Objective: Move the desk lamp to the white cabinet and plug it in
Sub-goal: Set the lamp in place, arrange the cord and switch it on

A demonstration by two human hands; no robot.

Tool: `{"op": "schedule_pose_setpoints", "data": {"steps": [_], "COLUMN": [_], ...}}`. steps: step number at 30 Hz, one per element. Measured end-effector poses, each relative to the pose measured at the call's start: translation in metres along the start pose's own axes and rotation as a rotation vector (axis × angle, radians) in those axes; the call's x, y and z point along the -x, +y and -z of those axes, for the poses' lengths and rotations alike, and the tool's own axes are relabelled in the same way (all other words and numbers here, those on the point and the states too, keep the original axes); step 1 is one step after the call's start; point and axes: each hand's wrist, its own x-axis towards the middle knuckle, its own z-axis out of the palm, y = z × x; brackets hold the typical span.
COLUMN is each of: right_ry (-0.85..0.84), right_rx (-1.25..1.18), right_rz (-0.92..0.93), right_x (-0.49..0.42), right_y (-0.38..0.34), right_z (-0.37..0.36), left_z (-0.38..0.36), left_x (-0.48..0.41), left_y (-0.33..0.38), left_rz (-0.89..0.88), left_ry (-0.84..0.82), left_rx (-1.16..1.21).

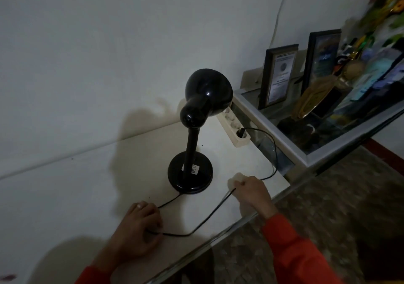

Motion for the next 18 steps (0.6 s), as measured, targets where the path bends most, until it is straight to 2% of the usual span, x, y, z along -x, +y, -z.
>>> {"op": "schedule_pose_setpoints", "data": {"steps": [5,7,11,13,15,18], "right_ry": [0.031,-0.081,-0.258,-0.263,-0.232,-0.189], "right_rx": [-0.151,-0.124,0.007,0.046,0.048,0.035], "right_rz": [0.397,0.532,0.586,0.599,0.593,0.563], "right_x": [0.004,0.001,-0.01,-0.014,-0.016,-0.014], "right_y": [-0.028,-0.041,-0.057,-0.059,-0.059,-0.058], "right_z": [-0.002,-0.006,-0.017,-0.024,-0.028,-0.035], "left_z": [-0.005,-0.004,0.001,0.002,0.002,-0.001], "left_x": [-0.004,-0.007,-0.028,-0.048,-0.071,-0.103], "left_y": [0.009,0.012,0.023,0.03,0.035,0.04], "left_rz": [-0.076,-0.099,-0.105,-0.006,0.171,0.378], "left_ry": [-0.026,-0.016,0.113,0.237,0.361,0.339], "left_rx": [0.029,0.024,0.081,0.202,0.324,0.456]}}
